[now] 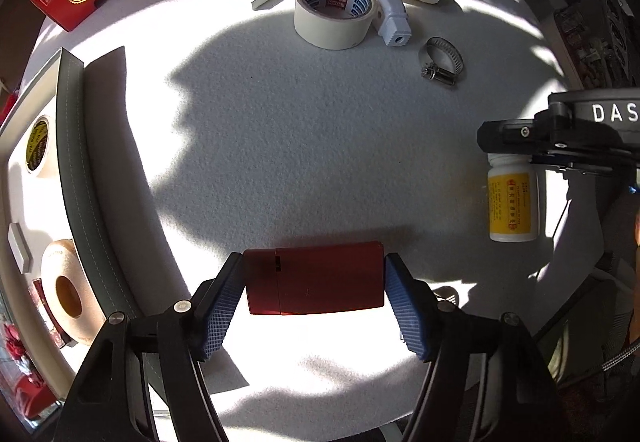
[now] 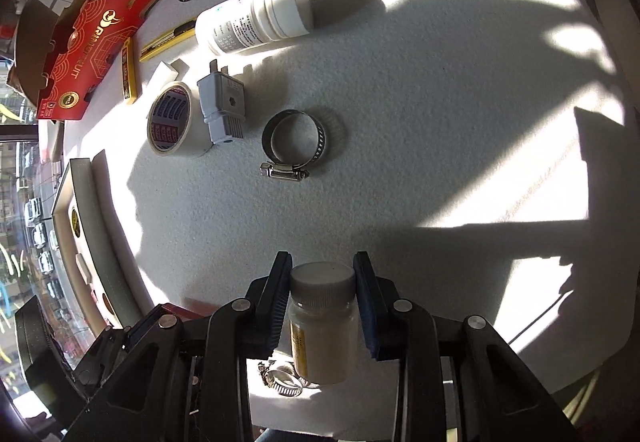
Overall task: Organize rigid objects
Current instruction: 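Carry the red block and white bottle with both tools over the tray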
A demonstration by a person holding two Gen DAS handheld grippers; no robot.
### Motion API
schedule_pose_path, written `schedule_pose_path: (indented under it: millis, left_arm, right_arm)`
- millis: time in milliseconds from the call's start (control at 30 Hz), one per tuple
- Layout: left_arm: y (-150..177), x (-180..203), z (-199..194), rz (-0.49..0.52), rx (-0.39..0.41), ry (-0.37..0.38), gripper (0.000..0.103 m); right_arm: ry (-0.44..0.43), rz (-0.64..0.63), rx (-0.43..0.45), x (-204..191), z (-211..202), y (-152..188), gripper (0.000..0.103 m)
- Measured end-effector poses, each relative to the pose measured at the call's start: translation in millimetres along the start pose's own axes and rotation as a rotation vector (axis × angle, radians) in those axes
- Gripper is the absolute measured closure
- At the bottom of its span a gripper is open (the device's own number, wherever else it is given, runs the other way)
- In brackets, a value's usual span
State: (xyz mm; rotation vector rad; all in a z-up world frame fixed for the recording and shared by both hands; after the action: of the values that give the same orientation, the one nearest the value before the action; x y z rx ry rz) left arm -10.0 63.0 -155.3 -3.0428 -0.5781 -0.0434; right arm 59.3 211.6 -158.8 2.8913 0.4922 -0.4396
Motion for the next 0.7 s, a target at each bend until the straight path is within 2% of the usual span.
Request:
schedule_pose_path:
  millis: [267, 500, 700]
  left_arm:
    - [7.1, 15.0, -32.9, 0.050, 0.020, 0.039, 0.030]
    - [17.4, 5.7, -46.7, 0.047, 0.032, 0.059, 0.030]
    - [16.6, -26.4, -63.7, -0.012, 0.069, 0.052, 0.030]
  right_arm:
    - [-0.009, 0.026, -0.007, 13.0, -17.9, 35.4, 0.070]
    - [0.007, 0.034, -0.008, 14.9, -24.2, 57.1, 0.070]
    - [0.022, -0.010, -0.006, -1.2, -30.4, 68.1, 0.070]
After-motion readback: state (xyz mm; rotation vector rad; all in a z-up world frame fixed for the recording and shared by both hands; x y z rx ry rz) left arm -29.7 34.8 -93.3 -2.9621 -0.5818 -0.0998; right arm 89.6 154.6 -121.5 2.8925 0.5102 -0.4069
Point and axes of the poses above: each gripper's, at about its wrist camera, not at the fingertips, and z roughly the way its jaws point, x to its right, y to its underside, the point moved 4 cm from there along z, roughly the way its jaws point, and after that the axes turned 5 degrees about -y, right-handed, at the moved point
